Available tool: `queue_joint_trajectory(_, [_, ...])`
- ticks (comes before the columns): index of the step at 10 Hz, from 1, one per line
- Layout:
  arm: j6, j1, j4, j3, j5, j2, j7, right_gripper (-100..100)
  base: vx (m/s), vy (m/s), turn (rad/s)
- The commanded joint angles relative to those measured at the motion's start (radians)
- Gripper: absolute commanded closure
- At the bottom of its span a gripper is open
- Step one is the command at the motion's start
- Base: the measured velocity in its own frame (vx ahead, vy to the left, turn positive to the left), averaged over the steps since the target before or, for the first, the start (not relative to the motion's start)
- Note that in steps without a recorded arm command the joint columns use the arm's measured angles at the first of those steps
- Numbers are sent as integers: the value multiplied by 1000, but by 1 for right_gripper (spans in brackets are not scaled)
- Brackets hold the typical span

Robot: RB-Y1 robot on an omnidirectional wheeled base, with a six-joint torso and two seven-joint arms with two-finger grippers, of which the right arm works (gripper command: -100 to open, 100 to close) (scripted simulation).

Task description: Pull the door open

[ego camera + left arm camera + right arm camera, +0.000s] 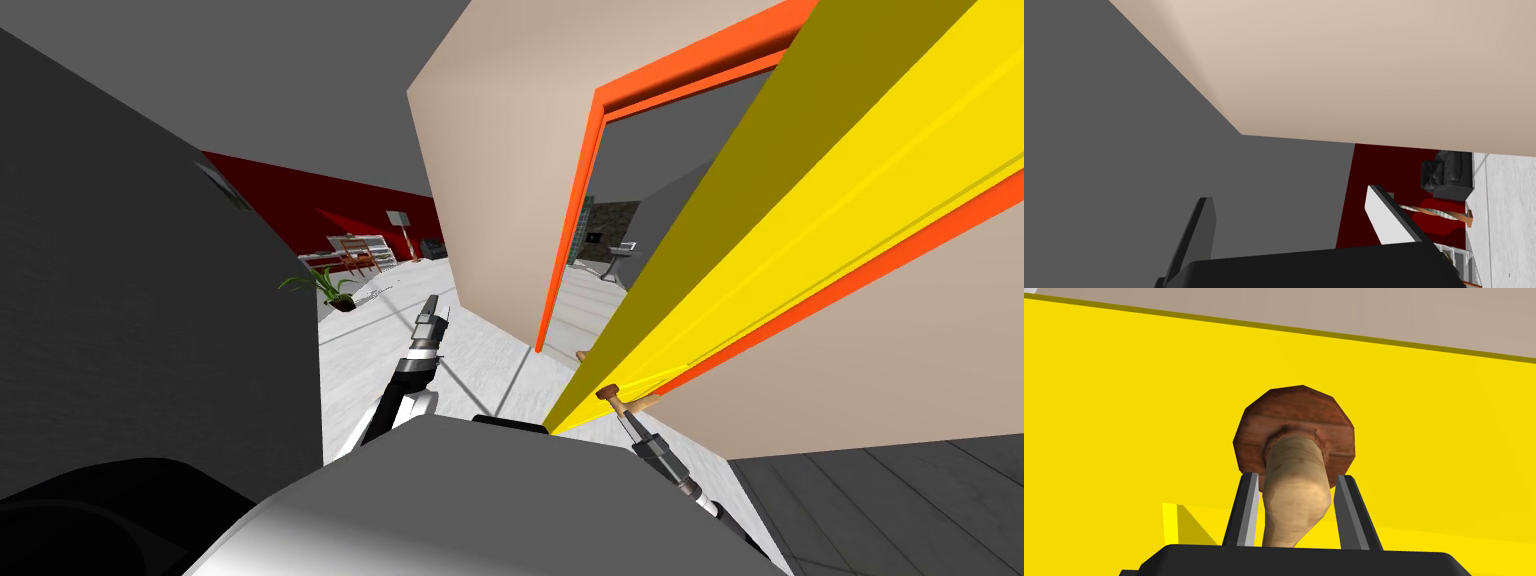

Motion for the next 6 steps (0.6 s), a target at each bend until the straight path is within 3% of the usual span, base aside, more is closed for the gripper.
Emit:
queue_joint_trajectory(1, [-10,6,0,9,6,5,-1,100,-26,-13,18])
queue_joint_trajectory(6, [-10,6,0,9,6,5,-1,100,-1,1,-6])
